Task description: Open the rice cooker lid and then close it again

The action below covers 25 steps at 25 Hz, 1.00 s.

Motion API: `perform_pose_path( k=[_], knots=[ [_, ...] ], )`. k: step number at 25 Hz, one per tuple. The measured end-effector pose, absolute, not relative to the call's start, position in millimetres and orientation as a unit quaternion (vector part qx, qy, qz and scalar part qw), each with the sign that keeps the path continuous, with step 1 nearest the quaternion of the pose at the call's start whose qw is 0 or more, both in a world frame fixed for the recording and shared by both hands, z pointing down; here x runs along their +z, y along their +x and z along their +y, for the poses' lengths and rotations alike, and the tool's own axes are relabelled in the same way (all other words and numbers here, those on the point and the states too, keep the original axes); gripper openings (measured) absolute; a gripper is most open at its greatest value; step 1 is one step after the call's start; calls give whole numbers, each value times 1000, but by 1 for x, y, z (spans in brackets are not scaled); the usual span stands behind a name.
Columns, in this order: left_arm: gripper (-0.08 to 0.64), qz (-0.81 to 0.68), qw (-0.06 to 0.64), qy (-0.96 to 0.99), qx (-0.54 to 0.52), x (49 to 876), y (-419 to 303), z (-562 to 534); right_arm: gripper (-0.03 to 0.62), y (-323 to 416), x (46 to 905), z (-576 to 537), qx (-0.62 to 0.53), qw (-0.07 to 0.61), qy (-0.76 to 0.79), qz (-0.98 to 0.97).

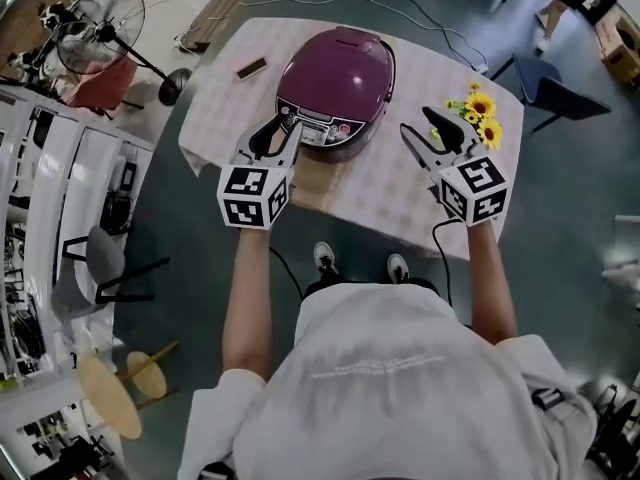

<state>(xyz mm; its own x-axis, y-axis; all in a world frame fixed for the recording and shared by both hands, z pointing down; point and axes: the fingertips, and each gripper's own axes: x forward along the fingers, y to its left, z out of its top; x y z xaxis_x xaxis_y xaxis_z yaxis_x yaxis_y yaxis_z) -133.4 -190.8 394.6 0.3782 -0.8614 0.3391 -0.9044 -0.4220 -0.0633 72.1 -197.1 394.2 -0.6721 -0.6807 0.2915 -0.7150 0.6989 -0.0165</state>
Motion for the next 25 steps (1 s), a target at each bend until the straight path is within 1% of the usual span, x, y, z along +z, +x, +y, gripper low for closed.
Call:
perform_pose_path(
  k=[8,25],
  knots=[
    [143,-499,94,843,179,428,-123,-227,233,81,408,-200,80,153,423,-889],
    [143,-492,146,823,243,504,-113,-260,241,100,448,-191,117,189,431,-875]
  ],
)
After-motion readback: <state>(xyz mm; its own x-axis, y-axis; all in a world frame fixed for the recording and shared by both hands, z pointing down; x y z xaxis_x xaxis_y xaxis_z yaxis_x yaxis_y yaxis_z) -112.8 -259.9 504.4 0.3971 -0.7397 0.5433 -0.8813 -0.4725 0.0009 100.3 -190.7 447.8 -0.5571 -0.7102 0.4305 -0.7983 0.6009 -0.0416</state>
